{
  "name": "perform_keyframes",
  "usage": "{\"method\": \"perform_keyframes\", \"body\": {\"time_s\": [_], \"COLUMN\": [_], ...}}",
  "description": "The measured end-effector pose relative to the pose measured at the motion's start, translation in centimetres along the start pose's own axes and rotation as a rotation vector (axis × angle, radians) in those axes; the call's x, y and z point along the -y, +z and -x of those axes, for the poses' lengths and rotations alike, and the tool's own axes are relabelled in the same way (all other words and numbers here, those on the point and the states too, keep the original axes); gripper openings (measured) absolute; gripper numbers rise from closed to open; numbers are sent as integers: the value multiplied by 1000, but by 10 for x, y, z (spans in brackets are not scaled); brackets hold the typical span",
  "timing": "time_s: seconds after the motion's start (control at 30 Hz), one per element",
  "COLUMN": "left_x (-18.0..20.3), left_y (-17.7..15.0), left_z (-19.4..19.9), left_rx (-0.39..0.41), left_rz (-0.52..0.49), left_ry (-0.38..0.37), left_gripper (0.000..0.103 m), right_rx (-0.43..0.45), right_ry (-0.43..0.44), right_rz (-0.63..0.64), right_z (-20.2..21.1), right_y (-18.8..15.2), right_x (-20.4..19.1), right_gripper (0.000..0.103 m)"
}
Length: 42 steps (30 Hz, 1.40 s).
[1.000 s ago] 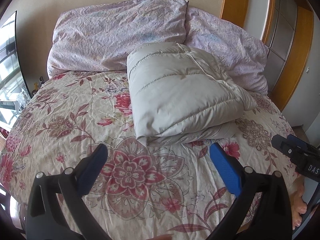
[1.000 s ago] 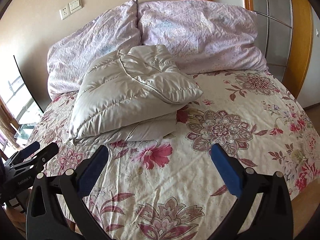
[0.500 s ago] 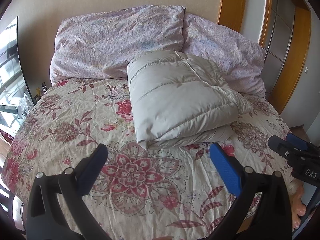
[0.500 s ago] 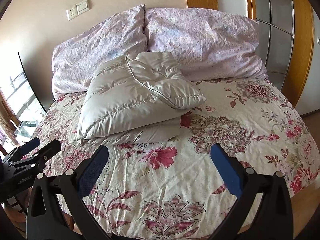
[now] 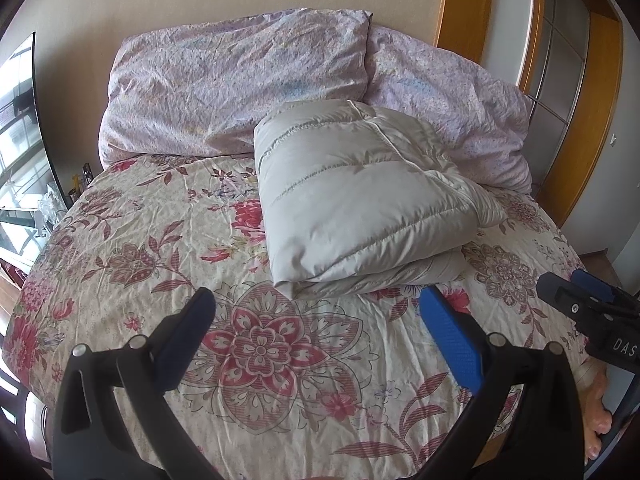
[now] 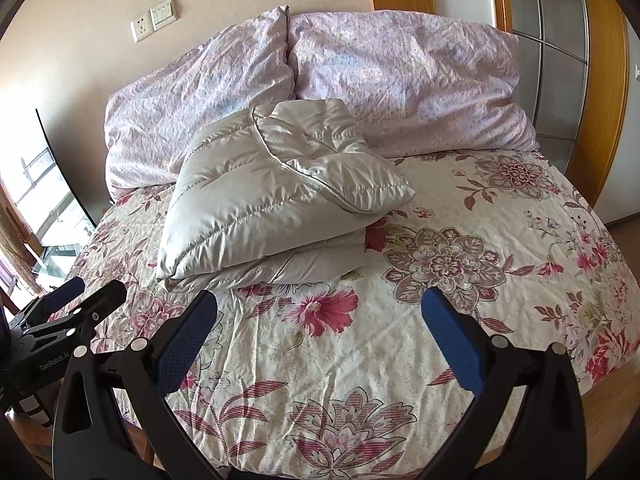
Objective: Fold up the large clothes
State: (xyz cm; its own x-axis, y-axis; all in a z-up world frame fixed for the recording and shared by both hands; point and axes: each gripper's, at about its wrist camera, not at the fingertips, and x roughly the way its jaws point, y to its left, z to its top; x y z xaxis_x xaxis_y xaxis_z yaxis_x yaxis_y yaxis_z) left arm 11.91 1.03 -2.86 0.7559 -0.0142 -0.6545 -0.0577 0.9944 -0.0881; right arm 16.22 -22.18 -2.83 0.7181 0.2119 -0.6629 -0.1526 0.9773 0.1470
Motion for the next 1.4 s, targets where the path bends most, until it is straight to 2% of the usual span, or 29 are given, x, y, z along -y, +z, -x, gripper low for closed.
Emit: {"method": "perform_keyframes", "body": {"time_s": [1.4], "left_x": [3], "left_y": [-2], "left_z": [-10], "left_rx": [-15], "left_rz": [-1], "left_ry": [-20], "left_gripper": [101], "right_rx": [-9], "right_ry": [5], "right_rz": [-13], "right_z": [-5], "right_y": [-1], "right_x": [5], "right_gripper": [102]}}
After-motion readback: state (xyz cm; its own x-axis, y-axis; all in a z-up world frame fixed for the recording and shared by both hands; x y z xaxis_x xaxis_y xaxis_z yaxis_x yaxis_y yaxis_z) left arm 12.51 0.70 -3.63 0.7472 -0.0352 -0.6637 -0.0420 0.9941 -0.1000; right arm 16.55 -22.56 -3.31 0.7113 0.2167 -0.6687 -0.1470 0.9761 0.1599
